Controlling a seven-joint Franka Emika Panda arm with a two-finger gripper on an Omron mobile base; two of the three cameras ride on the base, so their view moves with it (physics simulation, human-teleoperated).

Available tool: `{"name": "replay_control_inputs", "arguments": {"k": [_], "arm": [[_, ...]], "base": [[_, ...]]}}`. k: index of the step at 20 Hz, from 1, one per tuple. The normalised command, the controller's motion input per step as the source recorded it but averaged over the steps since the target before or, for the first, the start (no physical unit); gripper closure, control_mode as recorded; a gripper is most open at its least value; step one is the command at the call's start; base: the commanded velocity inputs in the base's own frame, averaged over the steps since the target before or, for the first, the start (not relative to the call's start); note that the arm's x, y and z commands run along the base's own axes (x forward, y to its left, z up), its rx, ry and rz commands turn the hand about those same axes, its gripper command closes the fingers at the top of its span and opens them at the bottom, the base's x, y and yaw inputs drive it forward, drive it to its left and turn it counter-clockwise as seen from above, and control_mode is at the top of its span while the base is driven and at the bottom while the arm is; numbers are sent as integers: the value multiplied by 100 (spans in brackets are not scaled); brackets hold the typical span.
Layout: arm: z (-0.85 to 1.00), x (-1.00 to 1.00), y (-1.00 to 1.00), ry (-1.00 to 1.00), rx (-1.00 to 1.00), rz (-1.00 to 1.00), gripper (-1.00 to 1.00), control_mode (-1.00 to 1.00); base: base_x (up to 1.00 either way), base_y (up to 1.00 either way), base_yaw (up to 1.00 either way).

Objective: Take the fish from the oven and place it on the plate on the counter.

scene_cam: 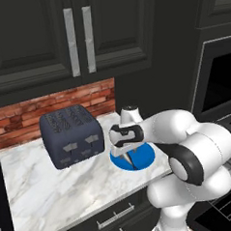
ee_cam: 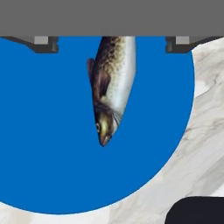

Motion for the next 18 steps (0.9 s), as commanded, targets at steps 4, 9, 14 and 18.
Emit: {"name": "replay_control_inputs", "arguments": {"k": [4,9,14,18], "arm": [[31,-50,1,-15,0,0,-100,-100],[89,-59,-1,-18,4,-5,-100,-100],[100,-52,-14,-13,13,-10,-100,-100],[100,-50,-23,-9,15,-10,-100,-100]], "base": [[0,0,0],[0,0,0],[0,0,0],[0,0,0]]}}
